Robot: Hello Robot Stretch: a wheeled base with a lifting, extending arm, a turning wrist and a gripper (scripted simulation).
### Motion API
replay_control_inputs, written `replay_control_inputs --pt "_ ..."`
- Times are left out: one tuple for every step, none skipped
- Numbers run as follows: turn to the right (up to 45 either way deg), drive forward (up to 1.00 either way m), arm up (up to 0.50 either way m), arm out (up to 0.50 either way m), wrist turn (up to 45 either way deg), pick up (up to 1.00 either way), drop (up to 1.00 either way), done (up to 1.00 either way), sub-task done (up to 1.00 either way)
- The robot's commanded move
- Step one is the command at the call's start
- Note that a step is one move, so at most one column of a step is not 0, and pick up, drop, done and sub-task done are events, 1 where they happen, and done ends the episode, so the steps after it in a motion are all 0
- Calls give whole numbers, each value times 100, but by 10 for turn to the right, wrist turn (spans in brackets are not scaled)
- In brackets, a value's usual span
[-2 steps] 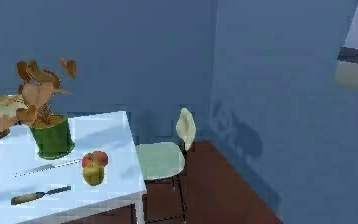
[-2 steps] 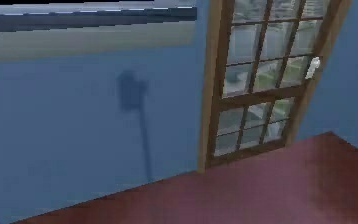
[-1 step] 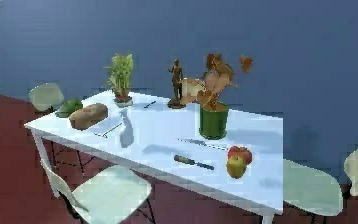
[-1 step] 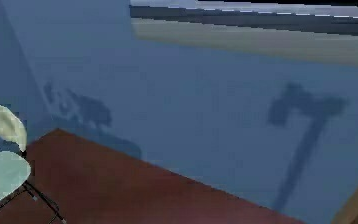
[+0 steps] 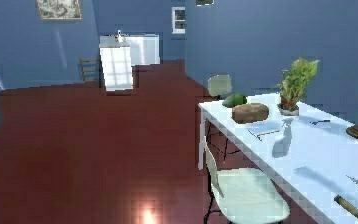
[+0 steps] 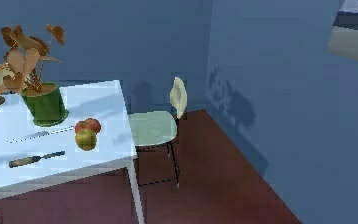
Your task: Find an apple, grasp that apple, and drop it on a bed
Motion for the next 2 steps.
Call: replay_control_inputs --pt "-240 0 0 0 0 0 0 0 0" --pt "0 0 50 0 0 0 0 0 0"
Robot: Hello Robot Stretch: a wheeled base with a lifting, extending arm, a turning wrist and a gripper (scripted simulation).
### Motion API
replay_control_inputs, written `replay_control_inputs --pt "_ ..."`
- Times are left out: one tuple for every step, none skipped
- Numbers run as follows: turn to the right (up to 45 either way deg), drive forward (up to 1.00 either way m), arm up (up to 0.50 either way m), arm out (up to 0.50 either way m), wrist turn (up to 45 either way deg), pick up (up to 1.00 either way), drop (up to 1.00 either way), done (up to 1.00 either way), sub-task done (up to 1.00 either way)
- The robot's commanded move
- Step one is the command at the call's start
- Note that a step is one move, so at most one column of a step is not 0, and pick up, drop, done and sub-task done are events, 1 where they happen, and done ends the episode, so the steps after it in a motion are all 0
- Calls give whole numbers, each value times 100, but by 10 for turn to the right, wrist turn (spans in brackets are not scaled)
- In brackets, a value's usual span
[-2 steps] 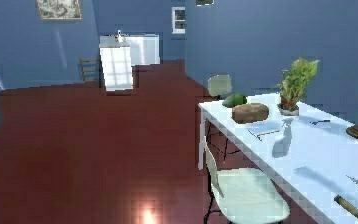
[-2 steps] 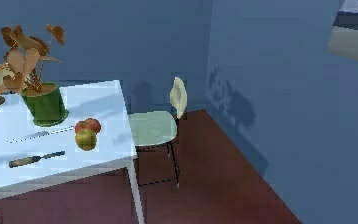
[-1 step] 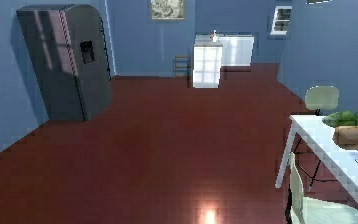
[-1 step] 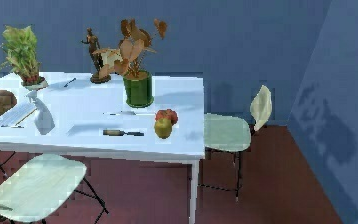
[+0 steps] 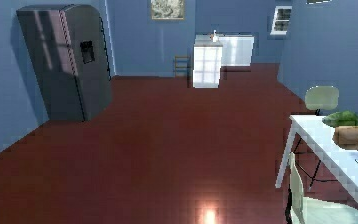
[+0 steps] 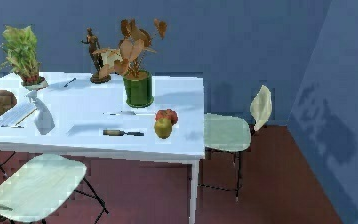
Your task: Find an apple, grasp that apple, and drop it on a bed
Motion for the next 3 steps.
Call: replay_control_inputs --pt "0 0 38 0 0 0 0 0 0" --pt "0 0 0 50 0 0 0 0 0" --pt "0 0 0 0 450 0 0 0 0"
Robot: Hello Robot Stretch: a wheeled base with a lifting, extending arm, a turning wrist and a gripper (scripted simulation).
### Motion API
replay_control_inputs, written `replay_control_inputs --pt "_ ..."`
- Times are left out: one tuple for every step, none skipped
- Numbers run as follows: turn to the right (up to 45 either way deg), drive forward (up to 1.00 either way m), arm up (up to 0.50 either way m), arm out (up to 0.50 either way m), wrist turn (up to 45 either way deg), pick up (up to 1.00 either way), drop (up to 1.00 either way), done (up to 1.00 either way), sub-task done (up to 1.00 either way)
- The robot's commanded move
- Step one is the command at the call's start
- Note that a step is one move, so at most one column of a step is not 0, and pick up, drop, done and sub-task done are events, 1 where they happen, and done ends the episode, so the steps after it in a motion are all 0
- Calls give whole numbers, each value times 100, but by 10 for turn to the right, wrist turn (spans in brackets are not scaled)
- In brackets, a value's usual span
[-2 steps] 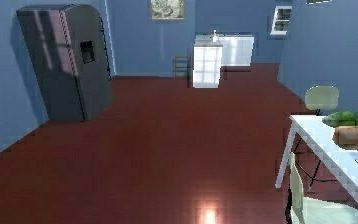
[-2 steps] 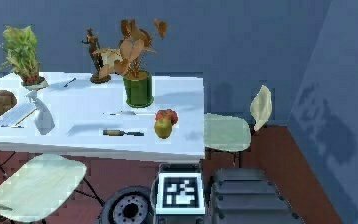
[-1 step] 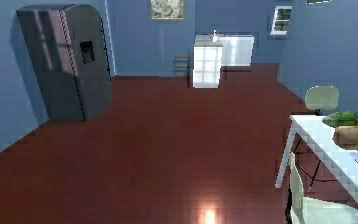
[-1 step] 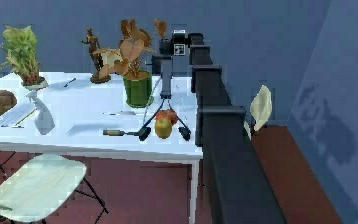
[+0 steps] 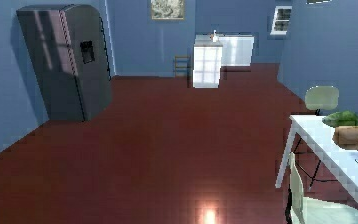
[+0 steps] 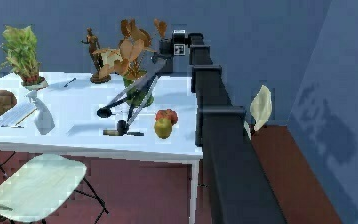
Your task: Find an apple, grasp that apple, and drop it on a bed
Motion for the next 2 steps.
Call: replay_control_inputs --pt "0 0 0 0 450 0 0 0 0" --pt "0 0 0 0 450 0 0 0 0"
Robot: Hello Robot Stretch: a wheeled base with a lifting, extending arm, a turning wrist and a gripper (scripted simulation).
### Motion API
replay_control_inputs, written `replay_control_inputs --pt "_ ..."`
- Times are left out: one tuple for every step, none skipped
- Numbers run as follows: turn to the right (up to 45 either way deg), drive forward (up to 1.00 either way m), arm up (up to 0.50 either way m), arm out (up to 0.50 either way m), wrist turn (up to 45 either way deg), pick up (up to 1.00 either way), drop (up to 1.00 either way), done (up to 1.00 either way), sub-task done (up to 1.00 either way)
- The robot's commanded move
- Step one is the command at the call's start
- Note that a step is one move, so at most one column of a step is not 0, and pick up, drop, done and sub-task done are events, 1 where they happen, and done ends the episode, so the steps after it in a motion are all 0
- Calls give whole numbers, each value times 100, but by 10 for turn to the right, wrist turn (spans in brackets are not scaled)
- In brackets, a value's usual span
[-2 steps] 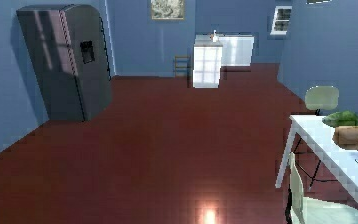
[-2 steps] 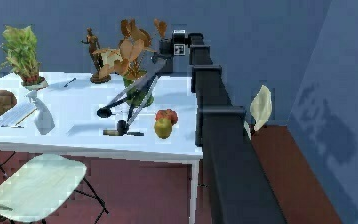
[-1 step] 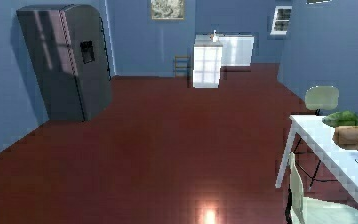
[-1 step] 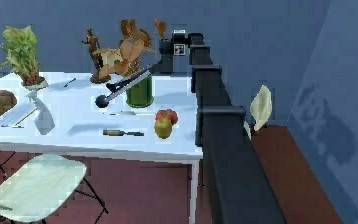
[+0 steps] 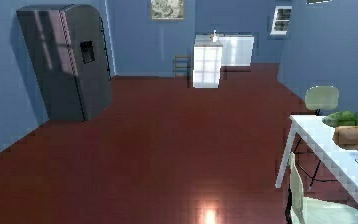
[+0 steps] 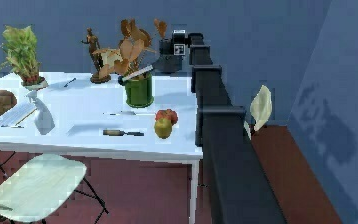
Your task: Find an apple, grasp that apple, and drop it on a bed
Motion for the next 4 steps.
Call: replay_control_inputs --pt "0 0 0 0 300 0 0 0 0" --pt "0 0 -30 0 0 0 0 0 0" --pt "0 0 0 0 0 100 0 0 0" --pt "0 0 10 0 0 0 0 0 0"
